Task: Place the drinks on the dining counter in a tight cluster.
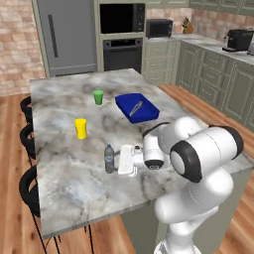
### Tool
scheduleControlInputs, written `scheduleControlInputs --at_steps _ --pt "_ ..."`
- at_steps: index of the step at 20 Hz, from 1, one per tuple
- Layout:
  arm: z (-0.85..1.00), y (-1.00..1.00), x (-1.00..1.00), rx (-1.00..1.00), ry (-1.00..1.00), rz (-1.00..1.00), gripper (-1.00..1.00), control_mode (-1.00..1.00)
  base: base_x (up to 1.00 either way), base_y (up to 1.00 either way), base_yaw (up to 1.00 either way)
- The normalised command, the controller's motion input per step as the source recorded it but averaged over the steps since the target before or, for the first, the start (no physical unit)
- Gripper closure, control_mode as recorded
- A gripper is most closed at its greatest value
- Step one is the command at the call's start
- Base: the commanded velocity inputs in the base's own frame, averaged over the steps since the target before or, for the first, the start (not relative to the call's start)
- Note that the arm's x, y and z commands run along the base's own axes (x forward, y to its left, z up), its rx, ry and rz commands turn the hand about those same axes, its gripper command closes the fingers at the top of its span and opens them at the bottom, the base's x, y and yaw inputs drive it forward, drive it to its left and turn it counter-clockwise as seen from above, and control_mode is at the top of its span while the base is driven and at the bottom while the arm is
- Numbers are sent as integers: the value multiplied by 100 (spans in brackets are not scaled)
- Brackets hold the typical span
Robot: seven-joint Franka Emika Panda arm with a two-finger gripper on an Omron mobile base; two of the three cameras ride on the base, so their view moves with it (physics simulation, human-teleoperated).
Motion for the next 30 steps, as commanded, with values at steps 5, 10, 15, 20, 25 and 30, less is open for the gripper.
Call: scheduleControlInputs --at_steps 5,10,15,20,25,30 --pt "18 -45 8 0 0 -3 -100 -100 0 0 0" --pt "49 -66 -2 -1 9 -4 -100 -100 0 0 0" --pt "81 -71 22 -28 33 0 -100 -100 0 0 0" --pt "97 -46 15 -47 33 0 -100 -100 0 0 0" --pt "83 -43 -15 -41 22 -7 -100 -100 0 0 0" --pt "29 -18 -90 -27 1 -27 -100 -100 0 0 0"
